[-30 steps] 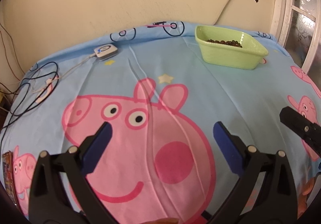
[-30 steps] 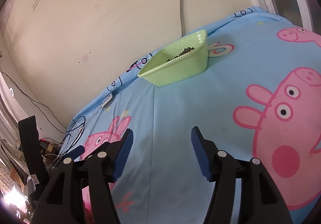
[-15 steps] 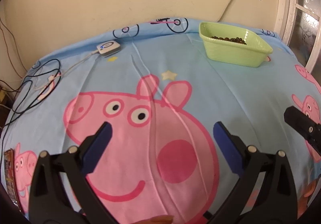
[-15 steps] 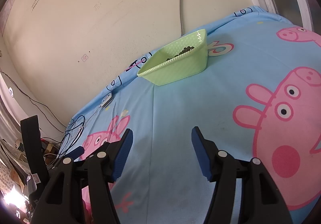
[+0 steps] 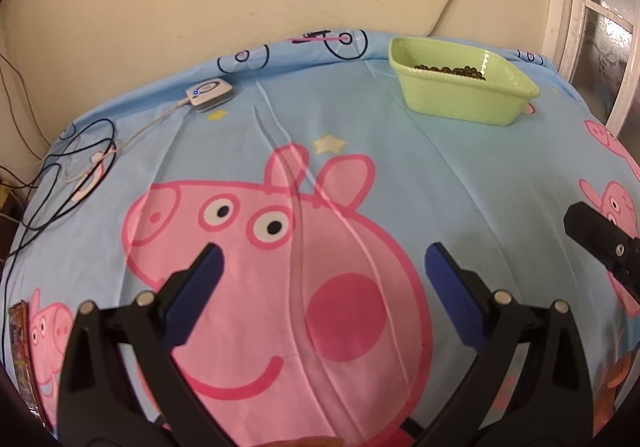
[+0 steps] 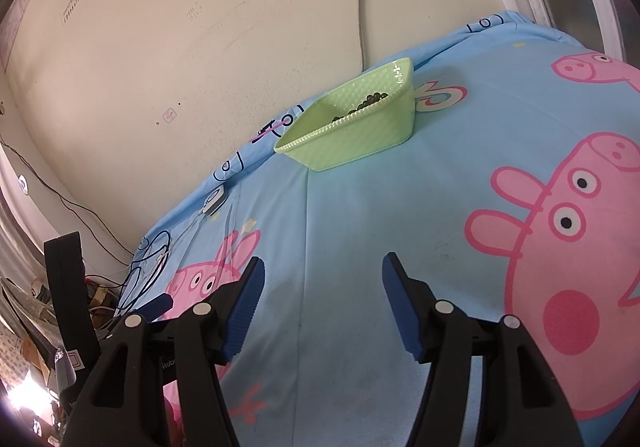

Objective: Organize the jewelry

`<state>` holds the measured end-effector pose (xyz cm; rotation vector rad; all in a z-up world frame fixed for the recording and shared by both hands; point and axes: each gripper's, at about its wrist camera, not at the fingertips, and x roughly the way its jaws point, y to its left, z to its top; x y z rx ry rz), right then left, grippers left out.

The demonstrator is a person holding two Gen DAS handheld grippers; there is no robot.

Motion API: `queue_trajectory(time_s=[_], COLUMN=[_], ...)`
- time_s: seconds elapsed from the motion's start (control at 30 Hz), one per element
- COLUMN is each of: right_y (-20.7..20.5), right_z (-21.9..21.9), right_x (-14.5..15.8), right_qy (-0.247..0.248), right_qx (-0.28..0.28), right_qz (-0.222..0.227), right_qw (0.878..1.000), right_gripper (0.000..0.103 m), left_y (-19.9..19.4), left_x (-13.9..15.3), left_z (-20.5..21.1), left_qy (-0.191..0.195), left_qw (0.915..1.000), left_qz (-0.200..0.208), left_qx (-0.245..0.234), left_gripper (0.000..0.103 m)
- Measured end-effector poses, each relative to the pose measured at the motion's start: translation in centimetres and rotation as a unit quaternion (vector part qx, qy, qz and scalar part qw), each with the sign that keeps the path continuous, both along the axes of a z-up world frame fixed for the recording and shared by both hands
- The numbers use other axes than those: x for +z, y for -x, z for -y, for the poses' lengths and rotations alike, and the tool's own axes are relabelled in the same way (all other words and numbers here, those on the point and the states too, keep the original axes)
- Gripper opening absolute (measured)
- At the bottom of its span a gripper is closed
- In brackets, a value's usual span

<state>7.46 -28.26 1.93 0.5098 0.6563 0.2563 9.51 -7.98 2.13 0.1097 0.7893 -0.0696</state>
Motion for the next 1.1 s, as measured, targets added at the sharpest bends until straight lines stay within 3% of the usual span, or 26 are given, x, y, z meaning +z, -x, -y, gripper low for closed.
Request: queue_trajectory(time_s=[1.1], right_y=[-0.01], right_z=[-0.03], right_x=[-0.01], right_qy=[-0.001], right_qx=[0.000], right_qz=[0.000], right_qw=[1.000], right_gripper=[0.038], left_y=[-0.10], left_x=[-0.28], left_z=[0.26], left_qy=[0.007], left_qw=[0.9998], left_qz=[-0.019], left_qx=[-0.003], left_gripper=[0.097])
